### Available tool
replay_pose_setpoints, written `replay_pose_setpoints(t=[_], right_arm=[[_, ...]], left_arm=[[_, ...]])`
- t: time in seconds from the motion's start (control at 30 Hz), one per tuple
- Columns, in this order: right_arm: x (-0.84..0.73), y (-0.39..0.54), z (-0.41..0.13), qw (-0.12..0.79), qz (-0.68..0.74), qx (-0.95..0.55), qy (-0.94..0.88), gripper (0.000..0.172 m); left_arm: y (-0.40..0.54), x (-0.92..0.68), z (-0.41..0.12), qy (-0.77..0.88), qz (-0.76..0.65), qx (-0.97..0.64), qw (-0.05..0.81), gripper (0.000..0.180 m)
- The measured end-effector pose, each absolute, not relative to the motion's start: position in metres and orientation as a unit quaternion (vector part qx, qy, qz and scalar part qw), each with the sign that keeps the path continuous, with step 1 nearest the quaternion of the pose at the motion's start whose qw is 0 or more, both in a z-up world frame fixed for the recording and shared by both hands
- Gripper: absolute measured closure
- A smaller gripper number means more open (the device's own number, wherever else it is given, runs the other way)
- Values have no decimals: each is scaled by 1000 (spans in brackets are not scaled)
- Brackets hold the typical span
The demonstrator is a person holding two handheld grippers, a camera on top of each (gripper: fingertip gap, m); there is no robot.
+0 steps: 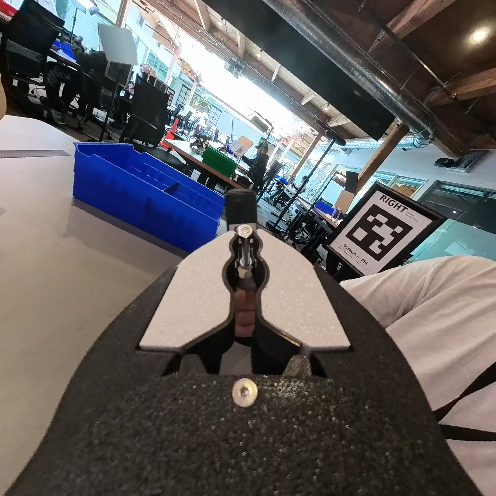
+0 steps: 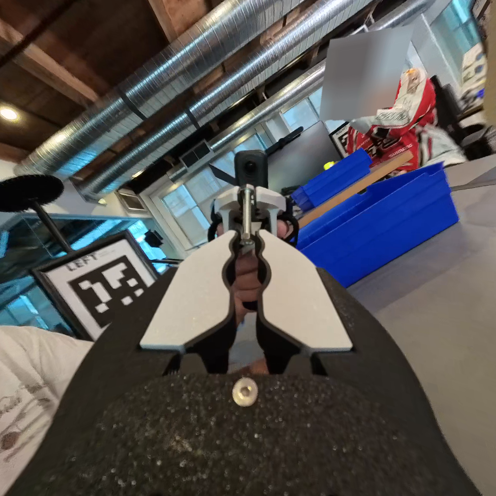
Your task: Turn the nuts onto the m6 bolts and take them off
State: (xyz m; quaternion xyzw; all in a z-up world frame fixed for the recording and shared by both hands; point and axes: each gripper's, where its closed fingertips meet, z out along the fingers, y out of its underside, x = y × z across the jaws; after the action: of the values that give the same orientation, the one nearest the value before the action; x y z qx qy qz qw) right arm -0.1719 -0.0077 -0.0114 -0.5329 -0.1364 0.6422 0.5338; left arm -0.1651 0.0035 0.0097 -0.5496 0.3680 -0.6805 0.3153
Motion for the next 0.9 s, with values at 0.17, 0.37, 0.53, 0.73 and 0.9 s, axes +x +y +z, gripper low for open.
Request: replay_pose_setpoints(t=[0.17, 0.37, 0.53, 0.73, 0.9], right_arm=[[-170, -2, -16, 675, 377, -580, -257, 161], [-151, 1, -7, 753, -210, -466, -415, 161], [-153, -4, 0, 704, -443, -346, -434, 161], [-164, -13, -4, 770, -199, -432, -424, 133], [-165, -16, 3, 738, 290, -544, -275, 131]], left_arm=[[4, -165, 8, 369, -674, -559, 312, 171], [4, -161, 6, 358, -679, -565, 303, 171], [5, -161, 10, 331, -712, -555, 275, 171], [0, -165, 18, 337, -723, -532, 284, 171], [0, -170, 23, 348, -713, -525, 307, 172]])
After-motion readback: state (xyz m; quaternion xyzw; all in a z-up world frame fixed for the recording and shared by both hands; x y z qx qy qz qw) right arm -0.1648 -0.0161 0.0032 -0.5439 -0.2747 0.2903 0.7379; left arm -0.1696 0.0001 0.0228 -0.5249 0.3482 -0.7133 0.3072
